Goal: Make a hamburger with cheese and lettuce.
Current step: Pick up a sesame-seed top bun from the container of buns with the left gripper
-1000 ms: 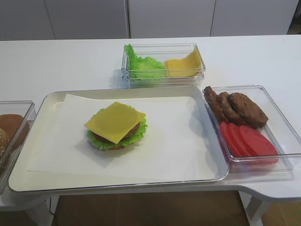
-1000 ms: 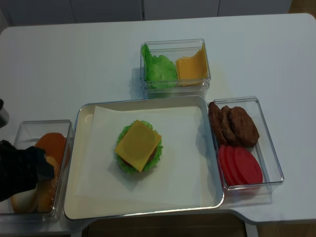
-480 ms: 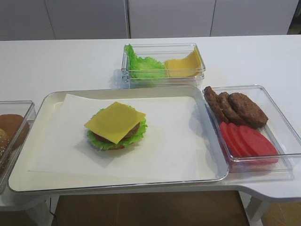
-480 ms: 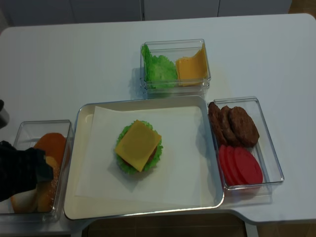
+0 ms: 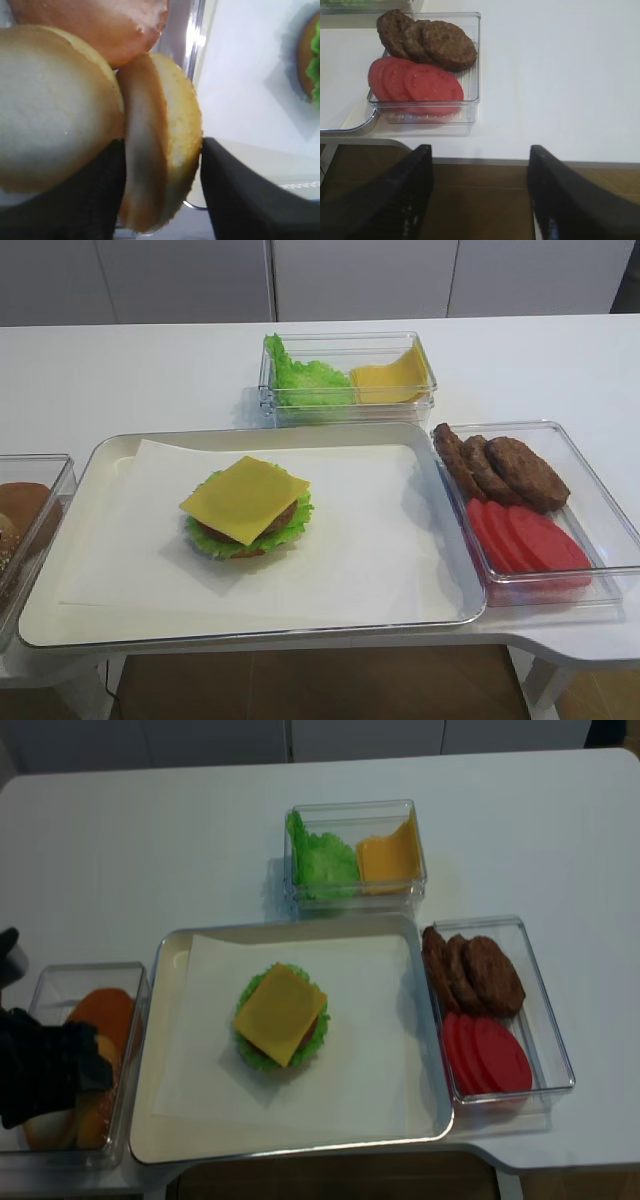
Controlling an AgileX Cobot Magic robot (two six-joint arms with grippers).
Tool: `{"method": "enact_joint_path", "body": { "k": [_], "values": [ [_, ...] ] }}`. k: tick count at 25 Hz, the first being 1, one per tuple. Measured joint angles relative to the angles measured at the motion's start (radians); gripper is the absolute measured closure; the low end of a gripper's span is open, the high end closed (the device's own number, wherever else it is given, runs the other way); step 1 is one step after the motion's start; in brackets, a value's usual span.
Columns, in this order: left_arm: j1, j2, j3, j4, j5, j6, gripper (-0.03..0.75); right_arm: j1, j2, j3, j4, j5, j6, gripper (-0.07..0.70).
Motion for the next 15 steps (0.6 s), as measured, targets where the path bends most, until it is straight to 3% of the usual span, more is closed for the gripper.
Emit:
{"method": "enact_joint_path", "body": {
  "k": [7,15],
  "values": [
    [-0.002,0.000,-0.005,-0.004,0.000,0.004,0.480,0.000,0.000,0.000,0.000,0.000,0.000,0.181],
    [-0.002,0.000,-0.005,-0.004,0.002,0.004,0.520,0.000,0.000,0.000,0.000,0.000,0.000,0.181]
  ]
}}
